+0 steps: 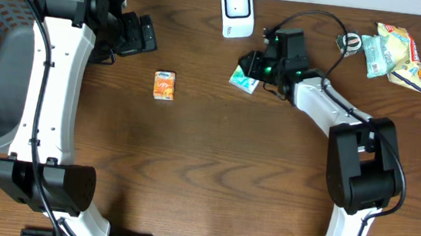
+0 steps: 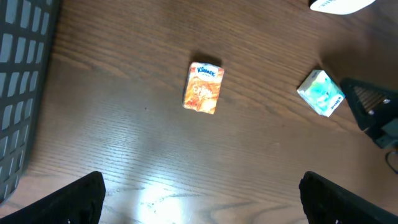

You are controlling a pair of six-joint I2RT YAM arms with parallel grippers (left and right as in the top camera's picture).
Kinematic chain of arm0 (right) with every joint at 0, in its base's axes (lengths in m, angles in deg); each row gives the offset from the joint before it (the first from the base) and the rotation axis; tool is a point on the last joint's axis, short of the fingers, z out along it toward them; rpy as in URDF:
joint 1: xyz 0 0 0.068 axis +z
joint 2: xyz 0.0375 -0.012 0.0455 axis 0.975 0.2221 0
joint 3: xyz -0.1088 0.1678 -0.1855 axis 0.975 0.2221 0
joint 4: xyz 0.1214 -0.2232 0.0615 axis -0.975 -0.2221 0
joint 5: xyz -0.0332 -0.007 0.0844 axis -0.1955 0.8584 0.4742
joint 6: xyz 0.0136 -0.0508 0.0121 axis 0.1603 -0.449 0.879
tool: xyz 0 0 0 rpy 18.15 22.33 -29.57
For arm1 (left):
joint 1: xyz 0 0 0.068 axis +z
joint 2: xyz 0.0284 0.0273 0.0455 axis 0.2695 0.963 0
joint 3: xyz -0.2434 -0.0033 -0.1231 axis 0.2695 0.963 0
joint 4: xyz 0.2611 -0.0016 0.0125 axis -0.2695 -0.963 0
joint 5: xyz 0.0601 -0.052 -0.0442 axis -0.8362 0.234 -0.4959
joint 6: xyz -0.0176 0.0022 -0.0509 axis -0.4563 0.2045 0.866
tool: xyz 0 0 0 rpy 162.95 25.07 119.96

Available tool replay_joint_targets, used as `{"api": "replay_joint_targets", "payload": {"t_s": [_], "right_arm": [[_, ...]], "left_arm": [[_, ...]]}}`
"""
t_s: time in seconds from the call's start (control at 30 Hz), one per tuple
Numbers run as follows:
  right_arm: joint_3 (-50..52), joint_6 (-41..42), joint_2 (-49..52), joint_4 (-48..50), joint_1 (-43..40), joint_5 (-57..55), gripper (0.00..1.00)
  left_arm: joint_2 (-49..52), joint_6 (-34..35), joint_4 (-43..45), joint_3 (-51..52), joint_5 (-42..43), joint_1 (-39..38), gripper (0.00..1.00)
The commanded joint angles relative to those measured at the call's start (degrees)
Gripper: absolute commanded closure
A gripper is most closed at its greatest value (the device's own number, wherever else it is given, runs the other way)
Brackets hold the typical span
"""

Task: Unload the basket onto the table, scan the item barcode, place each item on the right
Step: 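Move the tissue pack right and set it down mid-table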

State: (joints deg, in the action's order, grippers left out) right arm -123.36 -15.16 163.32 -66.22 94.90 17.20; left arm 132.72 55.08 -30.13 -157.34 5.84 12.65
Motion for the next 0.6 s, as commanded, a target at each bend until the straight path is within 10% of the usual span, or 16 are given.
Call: {"api": "replay_joint_targets", "payload": {"t_s": [0.0,0.57], "right_arm": [[0.11,-7.43,0.79,0.44,2.89,-9.20,0.76],[0.11,-13.00,4.52,-9.88,6.67,-18.64,0.99]], "left_arm": [[0.31,-0.35,-0.20,-0.20,-0.72,0.35,0.02],[0.31,-0.35,-0.20,-0.20,-0.74,0.35,0.02]]}}
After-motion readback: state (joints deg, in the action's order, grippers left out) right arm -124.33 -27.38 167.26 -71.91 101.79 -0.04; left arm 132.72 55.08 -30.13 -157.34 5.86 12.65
